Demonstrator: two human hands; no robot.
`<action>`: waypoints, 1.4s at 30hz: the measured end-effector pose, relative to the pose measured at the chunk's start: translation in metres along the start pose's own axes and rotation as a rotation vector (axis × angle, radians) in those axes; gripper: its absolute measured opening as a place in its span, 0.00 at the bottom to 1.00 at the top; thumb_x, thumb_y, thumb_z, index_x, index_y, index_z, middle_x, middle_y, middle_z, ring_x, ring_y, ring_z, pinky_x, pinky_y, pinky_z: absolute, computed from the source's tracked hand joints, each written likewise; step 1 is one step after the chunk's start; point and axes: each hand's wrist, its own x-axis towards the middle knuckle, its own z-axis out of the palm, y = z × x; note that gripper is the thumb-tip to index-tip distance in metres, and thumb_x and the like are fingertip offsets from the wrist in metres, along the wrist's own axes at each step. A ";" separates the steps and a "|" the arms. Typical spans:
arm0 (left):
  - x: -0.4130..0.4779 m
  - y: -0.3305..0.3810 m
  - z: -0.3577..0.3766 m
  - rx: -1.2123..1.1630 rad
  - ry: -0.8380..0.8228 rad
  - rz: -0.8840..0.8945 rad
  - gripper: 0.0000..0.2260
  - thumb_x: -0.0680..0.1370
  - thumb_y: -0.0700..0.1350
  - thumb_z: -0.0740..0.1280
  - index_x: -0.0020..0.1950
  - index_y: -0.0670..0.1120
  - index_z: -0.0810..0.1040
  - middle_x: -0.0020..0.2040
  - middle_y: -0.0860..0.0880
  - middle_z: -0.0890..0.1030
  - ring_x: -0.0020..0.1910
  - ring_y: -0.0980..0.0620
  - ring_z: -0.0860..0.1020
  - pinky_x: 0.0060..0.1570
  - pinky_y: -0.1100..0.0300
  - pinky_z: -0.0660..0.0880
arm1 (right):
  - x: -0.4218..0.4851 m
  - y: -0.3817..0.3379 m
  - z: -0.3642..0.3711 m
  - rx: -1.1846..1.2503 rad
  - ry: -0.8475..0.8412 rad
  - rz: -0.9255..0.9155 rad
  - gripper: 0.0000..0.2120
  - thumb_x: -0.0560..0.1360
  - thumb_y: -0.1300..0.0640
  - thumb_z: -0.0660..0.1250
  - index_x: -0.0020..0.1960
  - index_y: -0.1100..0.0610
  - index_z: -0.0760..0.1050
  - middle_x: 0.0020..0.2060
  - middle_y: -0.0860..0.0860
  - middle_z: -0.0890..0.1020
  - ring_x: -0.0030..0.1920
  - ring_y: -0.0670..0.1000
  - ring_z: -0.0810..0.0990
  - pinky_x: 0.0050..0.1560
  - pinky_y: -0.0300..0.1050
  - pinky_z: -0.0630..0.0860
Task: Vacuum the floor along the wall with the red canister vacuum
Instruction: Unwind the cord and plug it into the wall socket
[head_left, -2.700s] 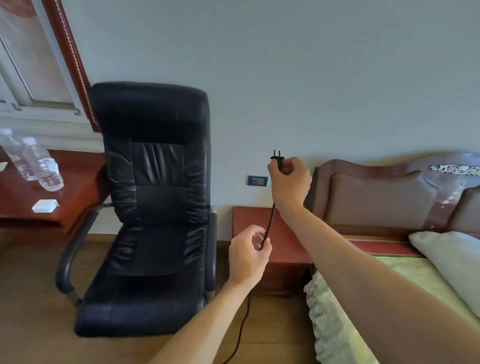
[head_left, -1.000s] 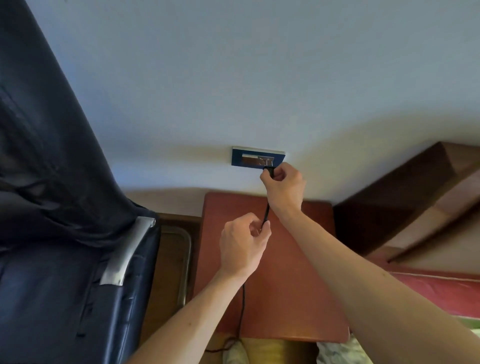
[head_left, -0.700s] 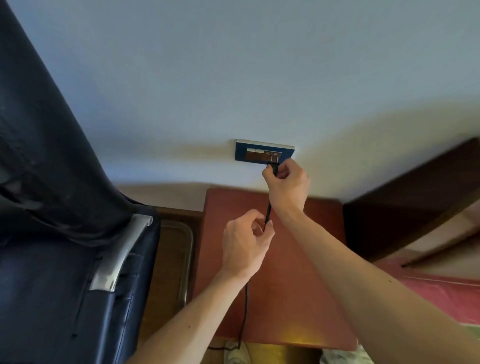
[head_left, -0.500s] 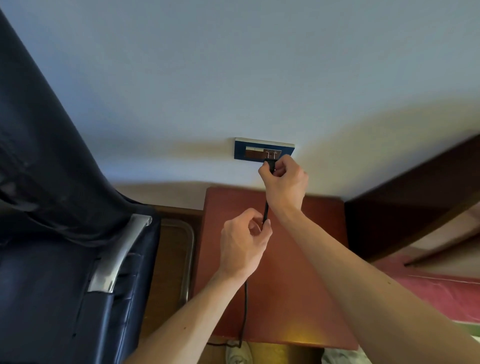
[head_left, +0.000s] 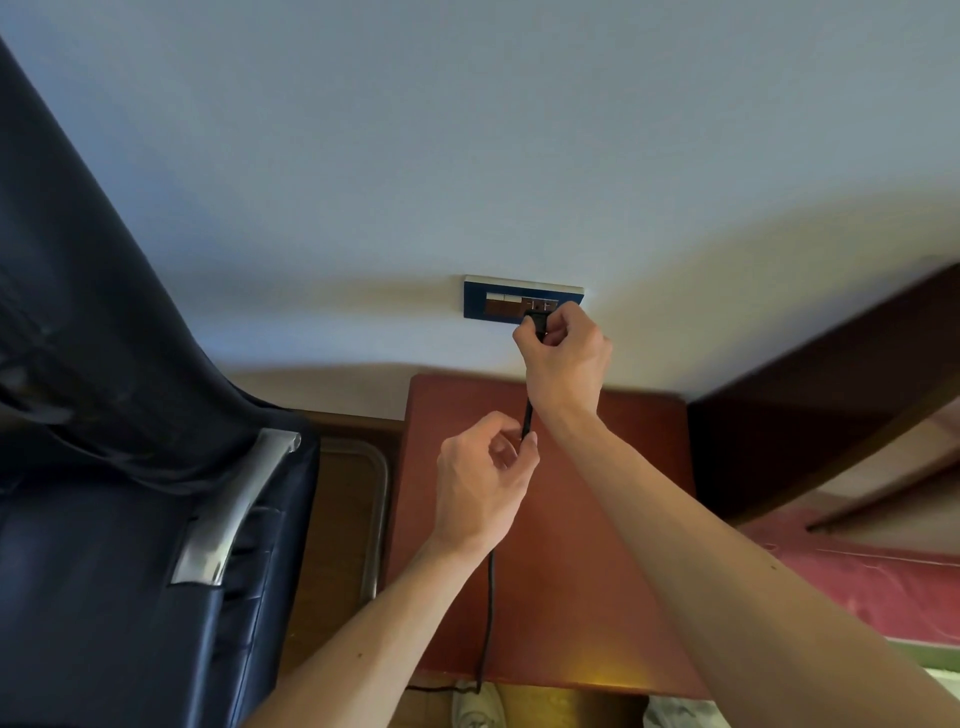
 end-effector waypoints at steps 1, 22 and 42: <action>0.000 0.000 0.000 -0.002 0.002 0.001 0.05 0.76 0.47 0.72 0.43 0.46 0.81 0.28 0.56 0.79 0.30 0.54 0.79 0.32 0.63 0.77 | 0.000 -0.001 0.000 0.003 -0.005 -0.005 0.14 0.73 0.57 0.70 0.35 0.60 0.67 0.24 0.49 0.68 0.28 0.52 0.63 0.32 0.47 0.63; 0.009 -0.005 0.004 -0.106 0.095 0.032 0.04 0.75 0.44 0.73 0.45 0.44 0.84 0.25 0.56 0.75 0.25 0.54 0.76 0.29 0.67 0.71 | 0.014 -0.015 0.002 -0.075 -0.032 0.048 0.14 0.74 0.59 0.69 0.35 0.60 0.67 0.28 0.54 0.69 0.31 0.53 0.64 0.34 0.48 0.62; 0.012 0.005 -0.031 0.307 -0.079 -0.033 0.17 0.77 0.58 0.67 0.60 0.50 0.78 0.47 0.53 0.80 0.39 0.55 0.80 0.43 0.61 0.79 | -0.002 -0.018 -0.026 -0.389 -0.222 -0.024 0.17 0.79 0.45 0.65 0.59 0.58 0.77 0.47 0.54 0.81 0.47 0.57 0.80 0.44 0.51 0.76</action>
